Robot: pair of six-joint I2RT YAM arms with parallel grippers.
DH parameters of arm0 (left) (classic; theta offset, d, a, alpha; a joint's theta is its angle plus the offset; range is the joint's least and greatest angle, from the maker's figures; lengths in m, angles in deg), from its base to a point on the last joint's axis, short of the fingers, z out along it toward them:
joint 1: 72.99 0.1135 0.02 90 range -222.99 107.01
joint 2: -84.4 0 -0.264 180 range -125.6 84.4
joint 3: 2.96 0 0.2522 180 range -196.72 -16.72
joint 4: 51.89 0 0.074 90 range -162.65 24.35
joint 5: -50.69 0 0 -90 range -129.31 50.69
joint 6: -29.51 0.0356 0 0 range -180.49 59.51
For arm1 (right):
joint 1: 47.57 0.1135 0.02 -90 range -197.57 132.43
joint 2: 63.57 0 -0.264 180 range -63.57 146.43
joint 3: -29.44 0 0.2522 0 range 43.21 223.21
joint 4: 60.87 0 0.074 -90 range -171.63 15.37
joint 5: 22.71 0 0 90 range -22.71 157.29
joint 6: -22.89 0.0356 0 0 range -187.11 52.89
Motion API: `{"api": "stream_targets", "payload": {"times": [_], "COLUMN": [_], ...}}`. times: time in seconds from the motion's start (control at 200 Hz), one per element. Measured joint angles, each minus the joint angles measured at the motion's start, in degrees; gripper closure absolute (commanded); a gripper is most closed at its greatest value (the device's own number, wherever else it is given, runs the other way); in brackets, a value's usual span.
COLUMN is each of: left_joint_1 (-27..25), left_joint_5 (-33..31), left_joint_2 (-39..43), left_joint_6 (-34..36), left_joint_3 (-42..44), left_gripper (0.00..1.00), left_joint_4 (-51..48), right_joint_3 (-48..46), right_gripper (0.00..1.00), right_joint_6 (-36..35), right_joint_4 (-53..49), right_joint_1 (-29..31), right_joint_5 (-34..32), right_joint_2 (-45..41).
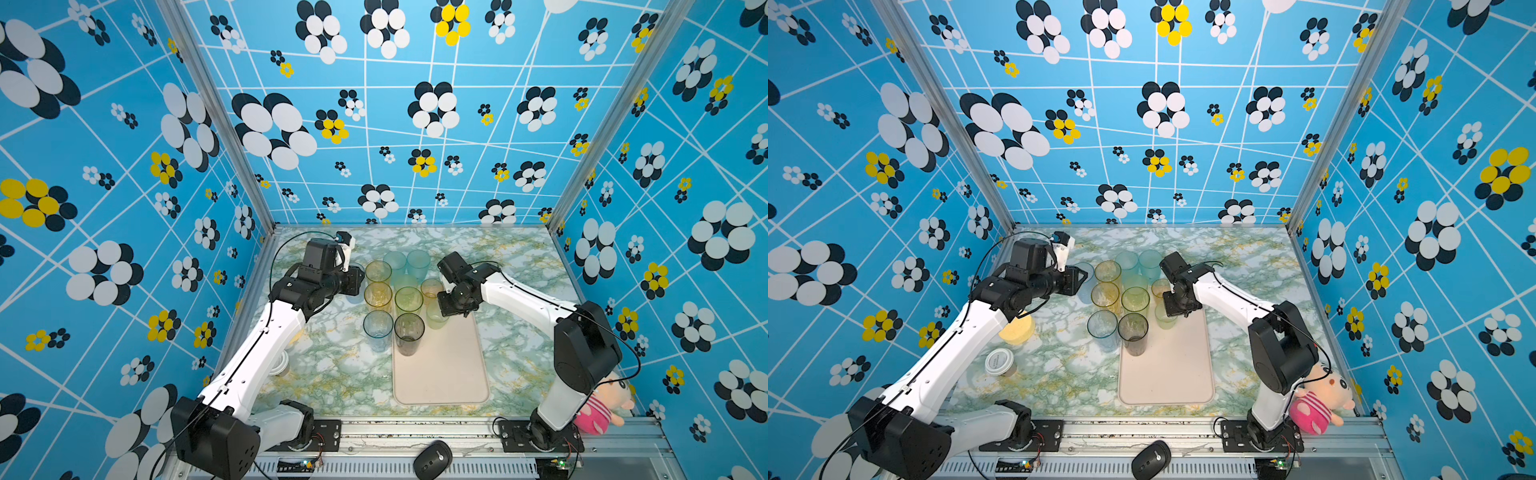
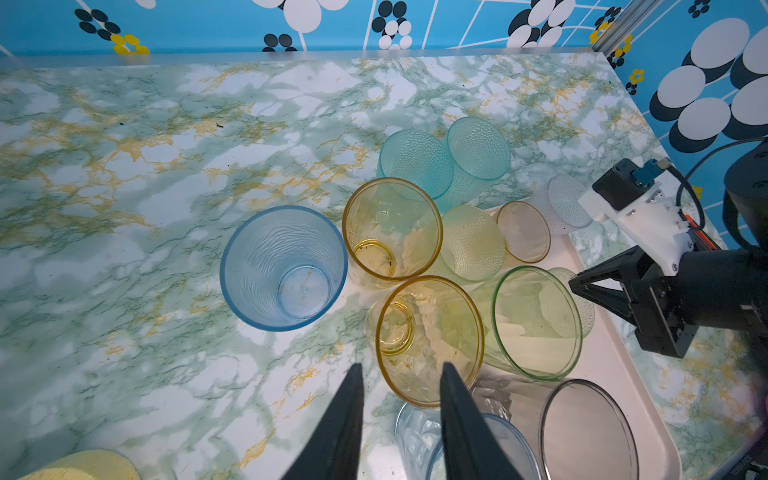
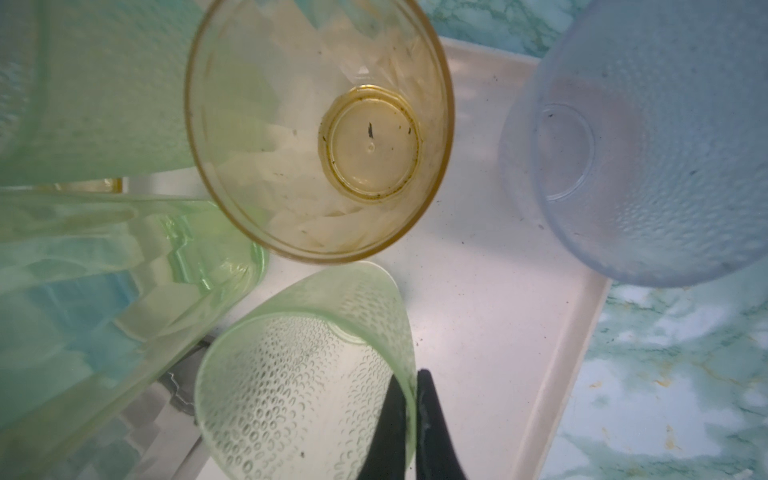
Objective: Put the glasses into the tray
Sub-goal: 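Carry the pale green dotted glass with the right gripper over the tray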
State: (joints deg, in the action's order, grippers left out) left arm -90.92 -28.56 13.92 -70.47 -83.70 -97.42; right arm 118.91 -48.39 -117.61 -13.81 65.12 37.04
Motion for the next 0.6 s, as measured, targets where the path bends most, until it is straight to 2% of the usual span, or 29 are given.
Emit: {"api": "stream_targets", "payload": {"times": [0.245, 0.6], "left_joint_1": [0.5, 0.7], "left_joint_5": [0.0, 0.0], "left_joint_2": [-0.3, -0.3], "left_joint_6": [0.5, 1.0], "left_joint_3": [0.0, 0.0], "left_gripper": [0.65, 0.64], "left_joint_4": [0.0, -0.6], "right_joint_3": [1.2, 1.5], "right_gripper": [0.98, 0.87], "right_joint_6": [0.0, 0.2], "right_joint_4": [0.0, 0.0], "right_joint_1": [0.2, 0.4], "right_joint_5": [0.0, 0.6], "right_joint_2": [0.8, 1.5]}}
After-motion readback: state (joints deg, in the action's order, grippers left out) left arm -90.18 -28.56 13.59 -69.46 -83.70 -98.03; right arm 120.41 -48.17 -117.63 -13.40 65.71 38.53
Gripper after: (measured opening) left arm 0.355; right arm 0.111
